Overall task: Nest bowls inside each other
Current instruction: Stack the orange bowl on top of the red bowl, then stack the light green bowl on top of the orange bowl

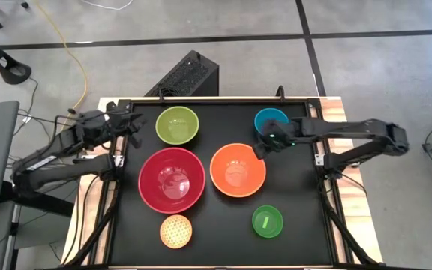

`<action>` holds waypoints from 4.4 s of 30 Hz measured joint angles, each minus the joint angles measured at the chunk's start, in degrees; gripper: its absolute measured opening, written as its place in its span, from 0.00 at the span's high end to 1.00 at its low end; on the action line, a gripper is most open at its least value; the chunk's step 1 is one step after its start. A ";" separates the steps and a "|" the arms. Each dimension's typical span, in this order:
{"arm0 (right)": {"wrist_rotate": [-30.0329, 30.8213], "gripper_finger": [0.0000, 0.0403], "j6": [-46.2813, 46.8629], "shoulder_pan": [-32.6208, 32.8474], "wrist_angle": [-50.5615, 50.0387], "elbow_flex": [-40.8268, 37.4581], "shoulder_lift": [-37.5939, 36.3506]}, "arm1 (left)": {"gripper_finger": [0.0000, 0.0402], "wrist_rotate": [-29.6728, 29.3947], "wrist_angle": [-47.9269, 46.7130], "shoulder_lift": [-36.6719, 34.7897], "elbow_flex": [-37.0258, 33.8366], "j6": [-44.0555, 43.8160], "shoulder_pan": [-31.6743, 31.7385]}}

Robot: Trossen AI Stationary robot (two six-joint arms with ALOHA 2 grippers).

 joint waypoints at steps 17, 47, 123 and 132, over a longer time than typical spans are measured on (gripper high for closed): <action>-1.84 0.47 -3.39 0.11 0.10 5.10 20.21 | 0.65 8.58 -2.26 4.28 0.00 -1.88 4.90; 4.44 0.97 -6.24 3.10 -5.41 46.24 33.08 | 0.65 8.58 -6.21 4.22 -0.04 -5.98 4.85; -4.33 0.57 -16.71 -11.88 -0.96 74.54 71.74 | 0.65 6.91 -10.46 4.25 -0.04 -12.65 4.67; -3.12 0.95 -12.41 -13.28 -0.34 74.84 71.23 | 0.65 7.03 -11.00 4.22 -0.04 -13.35 4.66</action>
